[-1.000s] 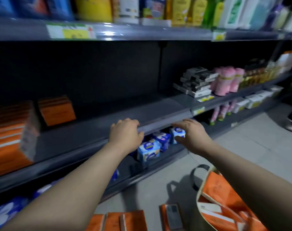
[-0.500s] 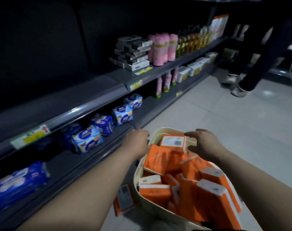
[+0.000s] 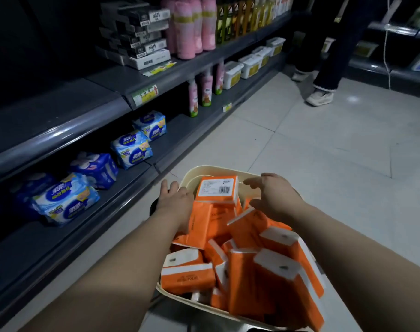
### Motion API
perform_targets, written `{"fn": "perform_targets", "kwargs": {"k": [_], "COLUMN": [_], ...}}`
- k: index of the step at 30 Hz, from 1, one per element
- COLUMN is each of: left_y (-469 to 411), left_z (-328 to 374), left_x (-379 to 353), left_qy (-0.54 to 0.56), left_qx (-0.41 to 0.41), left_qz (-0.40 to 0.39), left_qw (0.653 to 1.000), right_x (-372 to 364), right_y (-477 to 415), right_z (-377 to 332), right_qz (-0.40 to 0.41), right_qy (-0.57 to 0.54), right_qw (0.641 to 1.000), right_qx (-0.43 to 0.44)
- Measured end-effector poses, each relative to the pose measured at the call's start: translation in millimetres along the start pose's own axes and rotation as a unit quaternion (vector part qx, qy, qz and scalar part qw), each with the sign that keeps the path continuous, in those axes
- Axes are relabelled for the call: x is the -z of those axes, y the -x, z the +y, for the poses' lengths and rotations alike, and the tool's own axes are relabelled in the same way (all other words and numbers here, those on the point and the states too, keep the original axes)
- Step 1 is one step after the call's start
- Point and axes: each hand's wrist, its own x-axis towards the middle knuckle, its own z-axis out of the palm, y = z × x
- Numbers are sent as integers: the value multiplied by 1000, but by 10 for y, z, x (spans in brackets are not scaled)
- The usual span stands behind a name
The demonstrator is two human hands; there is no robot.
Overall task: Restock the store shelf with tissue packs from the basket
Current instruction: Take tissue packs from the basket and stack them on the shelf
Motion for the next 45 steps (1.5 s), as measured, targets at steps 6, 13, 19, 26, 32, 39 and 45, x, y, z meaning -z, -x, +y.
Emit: {"fn": "perform_targets", "kwargs": {"k": [6, 13, 19, 26, 32, 39, 45], "left_y": [129, 535, 849, 969, 998, 999, 1202], "left_z": [-79, -67, 46, 25, -17, -173, -523], "left_x": [25, 194, 367, 437, 433, 457, 512], "left_qy": [10, 320, 402, 418, 426, 423, 376], "left_qx": [2, 12, 13, 52, 44, 64, 71], "left_qz": [39, 116, 198, 202, 211, 219, 257], "left_qw": [999, 940, 894, 884, 878, 877, 887], "right_x": [92, 338, 389, 305, 298, 497, 602], "right_y": [81, 527, 866, 887, 776, 638, 493], "right_z": [61, 110, 266, 233, 177, 167, -156], "right_qz": [-7, -21, -82, -140, -114, -11, 60], "right_qy": [-2, -51, -142, -76, -34, -79, -134], "right_qw": [1000, 997, 978, 978, 988, 995, 989], "right_qx": [-18, -49, -128, -134, -93, -52, -15]}}
